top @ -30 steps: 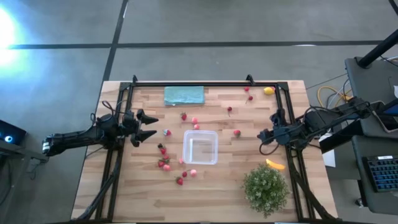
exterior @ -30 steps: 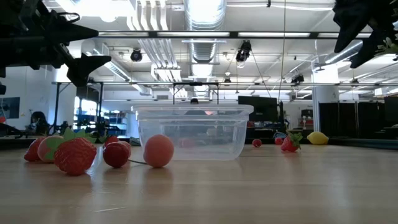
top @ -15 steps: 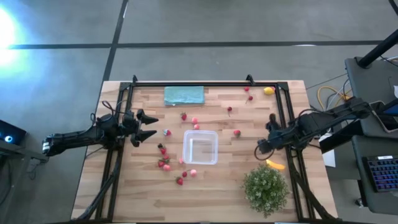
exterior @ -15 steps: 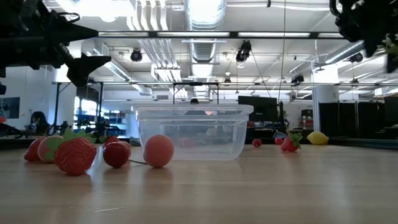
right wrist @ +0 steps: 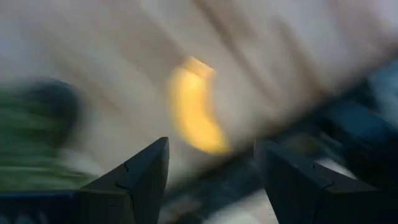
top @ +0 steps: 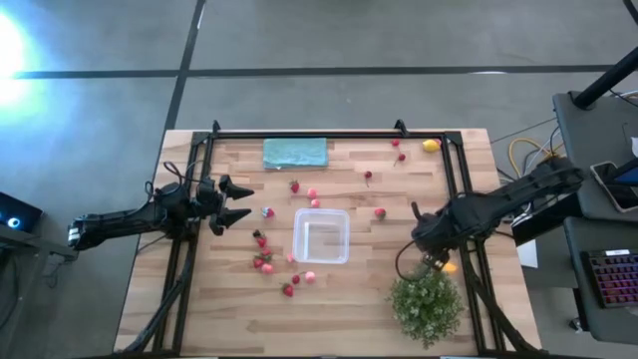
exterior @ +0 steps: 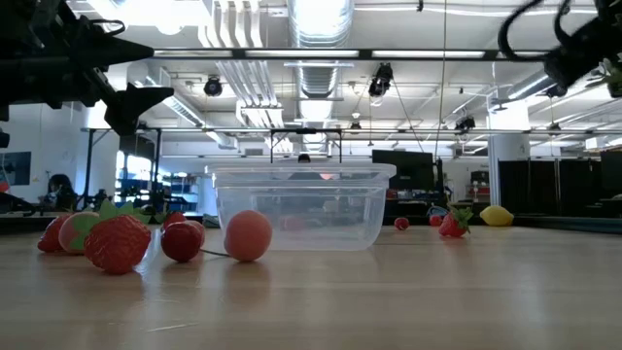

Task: Pick and placing Produce into tupperware
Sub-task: Put the yellow banana into the transparent bin

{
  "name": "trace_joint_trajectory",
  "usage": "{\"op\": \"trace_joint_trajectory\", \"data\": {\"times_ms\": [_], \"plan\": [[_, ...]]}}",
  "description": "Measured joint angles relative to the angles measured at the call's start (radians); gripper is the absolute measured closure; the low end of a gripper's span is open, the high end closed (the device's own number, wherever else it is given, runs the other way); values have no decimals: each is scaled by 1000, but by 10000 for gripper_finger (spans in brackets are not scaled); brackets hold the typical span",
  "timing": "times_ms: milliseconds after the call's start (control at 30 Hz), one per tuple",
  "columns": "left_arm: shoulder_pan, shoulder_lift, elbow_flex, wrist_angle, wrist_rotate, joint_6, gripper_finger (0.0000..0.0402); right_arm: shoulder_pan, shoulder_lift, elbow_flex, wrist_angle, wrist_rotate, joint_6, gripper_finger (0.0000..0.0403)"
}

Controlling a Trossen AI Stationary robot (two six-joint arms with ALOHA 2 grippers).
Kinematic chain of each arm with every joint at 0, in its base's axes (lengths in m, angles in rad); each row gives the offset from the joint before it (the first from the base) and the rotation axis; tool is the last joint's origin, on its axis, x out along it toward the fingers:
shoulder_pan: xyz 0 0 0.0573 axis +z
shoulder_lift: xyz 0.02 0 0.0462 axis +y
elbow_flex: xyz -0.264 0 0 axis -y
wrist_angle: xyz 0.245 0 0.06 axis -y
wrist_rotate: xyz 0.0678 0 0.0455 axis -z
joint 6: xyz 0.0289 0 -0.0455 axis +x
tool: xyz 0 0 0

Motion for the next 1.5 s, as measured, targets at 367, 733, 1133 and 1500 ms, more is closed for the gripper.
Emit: {"op": "trace_joint_trajectory", "data": {"times_ms": [367, 733, 1133, 1500], "plan": [[0, 0, 0, 0, 0, 0, 88, 22, 21, -2, -6, 55, 4, 174], [0, 1, 0, 0, 0, 0, 88, 2, -97, -7, 91, -87, 88, 174], [0, 2, 0, -1, 0, 0, 88, -112, -259, -152, 332, -403, 1262, 175], [0, 0, 0, -1, 0, 0, 88, -185, -206, -205, 436, -346, 1412, 175]]}}
